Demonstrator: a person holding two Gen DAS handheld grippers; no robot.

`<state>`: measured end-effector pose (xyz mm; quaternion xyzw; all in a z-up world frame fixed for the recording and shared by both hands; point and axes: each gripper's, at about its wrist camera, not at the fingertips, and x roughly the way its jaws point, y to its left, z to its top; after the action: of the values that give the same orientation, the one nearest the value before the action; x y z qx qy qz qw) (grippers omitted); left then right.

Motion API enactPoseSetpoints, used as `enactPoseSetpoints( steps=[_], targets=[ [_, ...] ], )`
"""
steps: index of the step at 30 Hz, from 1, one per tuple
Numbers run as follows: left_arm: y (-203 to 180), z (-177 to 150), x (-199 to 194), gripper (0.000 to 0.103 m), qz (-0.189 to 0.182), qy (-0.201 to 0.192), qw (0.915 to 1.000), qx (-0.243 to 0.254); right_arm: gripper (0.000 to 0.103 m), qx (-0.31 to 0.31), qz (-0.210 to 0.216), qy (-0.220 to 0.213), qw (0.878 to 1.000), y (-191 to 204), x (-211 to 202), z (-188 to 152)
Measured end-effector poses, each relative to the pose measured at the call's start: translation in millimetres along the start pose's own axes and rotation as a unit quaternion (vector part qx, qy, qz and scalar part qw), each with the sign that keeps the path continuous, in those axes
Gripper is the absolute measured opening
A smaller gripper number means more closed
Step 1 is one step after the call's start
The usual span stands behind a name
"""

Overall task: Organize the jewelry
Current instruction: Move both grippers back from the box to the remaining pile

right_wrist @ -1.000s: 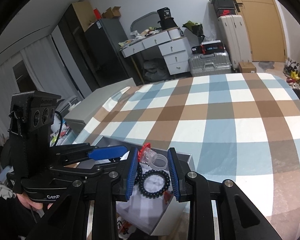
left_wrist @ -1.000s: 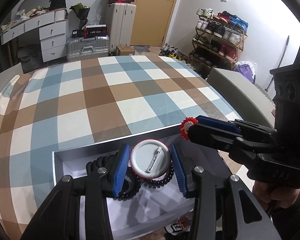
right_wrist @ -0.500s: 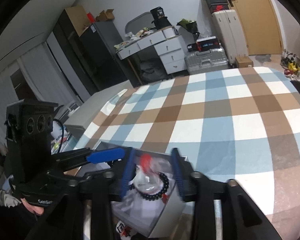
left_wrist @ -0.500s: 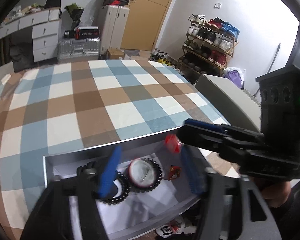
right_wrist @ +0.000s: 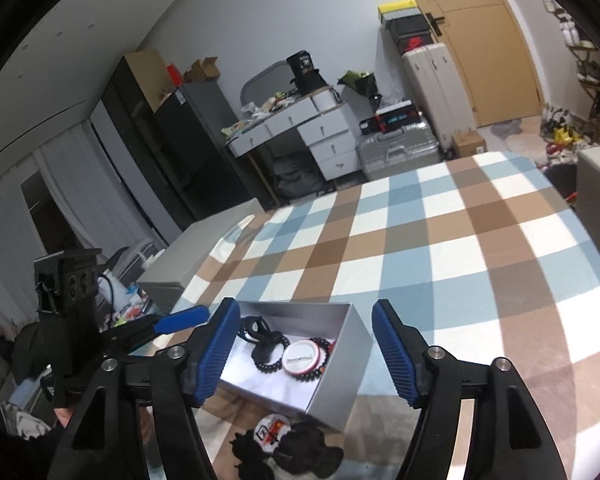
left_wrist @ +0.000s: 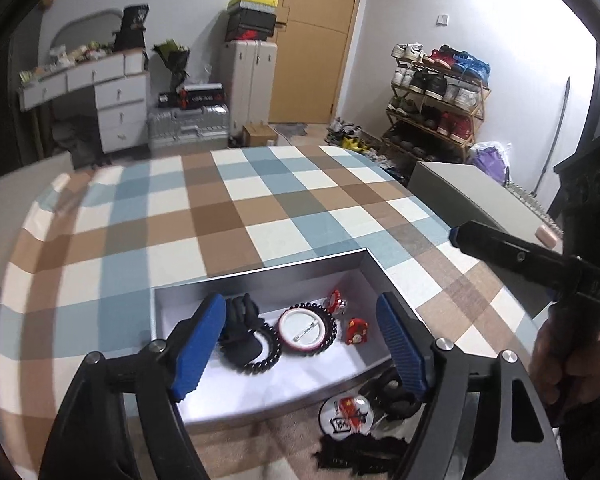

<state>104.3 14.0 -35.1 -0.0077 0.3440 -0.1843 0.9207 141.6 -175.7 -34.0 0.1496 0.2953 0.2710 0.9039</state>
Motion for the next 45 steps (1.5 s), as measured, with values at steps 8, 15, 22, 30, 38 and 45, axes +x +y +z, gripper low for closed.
enactPoseSetpoints(
  steps=[8, 15, 22, 30, 38, 45],
  targets=[
    [-7.1, -8.7, -21.5, 0.082, 0.029, -0.022, 0.9993, 0.009, 0.083, -0.020, -0.018, -0.019, 0.999, 16.5, -26.2, -11.6],
    [-8.8, -20.4, -34.8, 0.088, 0.082, -0.031, 0.9962, -0.004, 0.091, -0.023, -0.023, -0.025, 0.999, 27.8, -43.1, -24.6],
    [-6.4, -44.2, -45.1, 0.092, 0.111, -0.039, 0.9924, -0.036, 0.092, -0.029, -0.022, -0.023, 0.999, 35.4, -53.3, -41.4],
    [-5.4, -71.7, -41.7, 0.098, 0.122, -0.014, 0.9908, -0.057, 0.095, -0.031, -0.044, 0.015, 0.998, 32.1, -42.0, -66.1],
    [-2.4, -88.2, -41.5, 0.099, 0.132, -0.003, 0.9888, -0.070, 0.095, -0.017, -0.050, 0.059, 0.997, 22.0, -21.1, -87.1],
    [-1.4, -95.6, -44.6, 0.099, 0.137, -0.009, 0.9883, -0.066, 0.095, -0.018, -0.055, 0.080, 0.995, 21.8, -1.5, -89.6]
  ],
)
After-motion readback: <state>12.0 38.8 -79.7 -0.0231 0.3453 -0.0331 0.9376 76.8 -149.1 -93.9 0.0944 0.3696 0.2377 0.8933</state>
